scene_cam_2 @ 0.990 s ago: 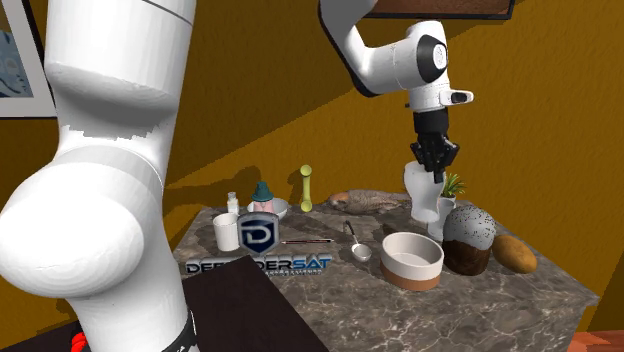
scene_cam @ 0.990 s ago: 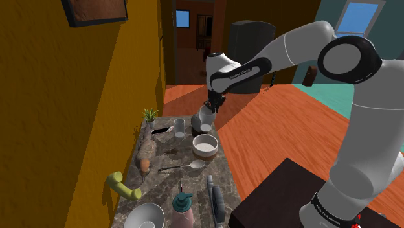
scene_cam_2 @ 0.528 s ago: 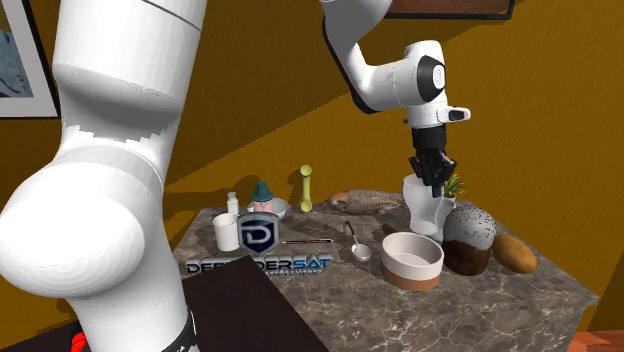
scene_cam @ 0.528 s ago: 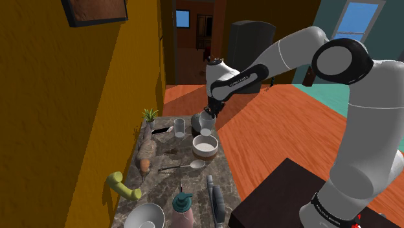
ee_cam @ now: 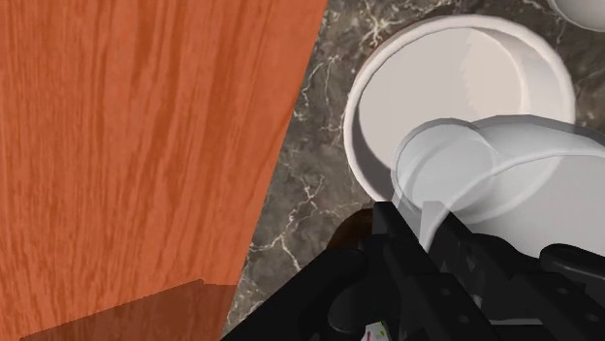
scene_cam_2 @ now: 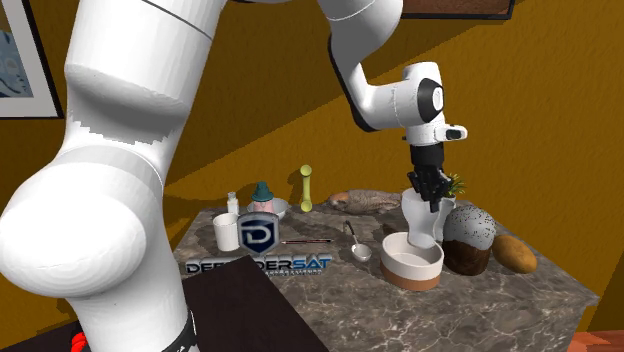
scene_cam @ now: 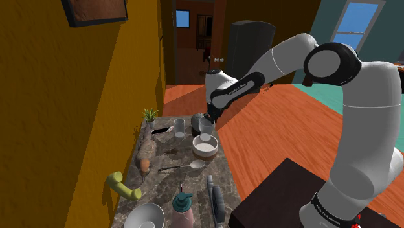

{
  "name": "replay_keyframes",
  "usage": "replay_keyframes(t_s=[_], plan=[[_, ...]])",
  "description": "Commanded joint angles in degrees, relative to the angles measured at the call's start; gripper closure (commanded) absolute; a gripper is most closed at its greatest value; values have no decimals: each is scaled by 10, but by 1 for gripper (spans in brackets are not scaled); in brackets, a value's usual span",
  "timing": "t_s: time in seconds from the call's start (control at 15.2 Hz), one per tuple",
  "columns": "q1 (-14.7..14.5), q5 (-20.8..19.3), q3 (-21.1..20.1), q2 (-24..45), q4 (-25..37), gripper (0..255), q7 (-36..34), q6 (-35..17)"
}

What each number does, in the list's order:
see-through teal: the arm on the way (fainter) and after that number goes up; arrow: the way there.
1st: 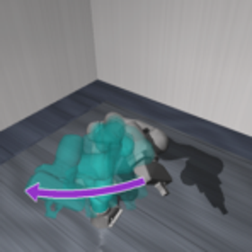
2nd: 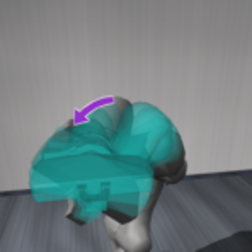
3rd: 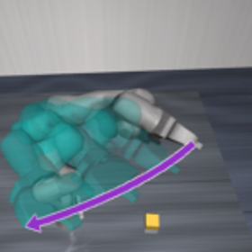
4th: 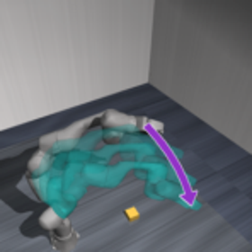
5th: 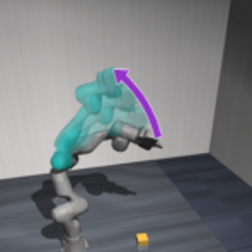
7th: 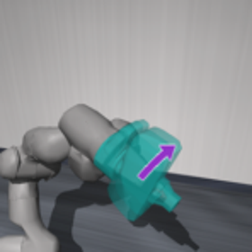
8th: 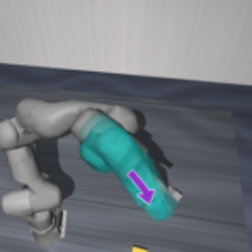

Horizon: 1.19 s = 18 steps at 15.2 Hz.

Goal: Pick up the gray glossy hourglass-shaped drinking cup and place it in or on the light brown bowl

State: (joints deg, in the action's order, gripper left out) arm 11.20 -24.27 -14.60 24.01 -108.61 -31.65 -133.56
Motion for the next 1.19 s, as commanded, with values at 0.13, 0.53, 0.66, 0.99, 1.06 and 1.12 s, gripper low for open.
replay_keyframes(t_s=[0.13, 0.53, 0.66, 0.99, 1.06, 1.12], plan=[[-4, -13, 6, 18, -7, 255, -13, -23], [-4, -13, 6, 18, -7, 255, -13, -23], [-4, -13, 6, 18, -7, 255, -13, -23], [-4, -13, 6, 18, -6, 0, -13, -23], [-4, -13, 6, 18, -6, 0, -13, -23], [-3, -6, 1, 5, -7, 0, -9, -11]])
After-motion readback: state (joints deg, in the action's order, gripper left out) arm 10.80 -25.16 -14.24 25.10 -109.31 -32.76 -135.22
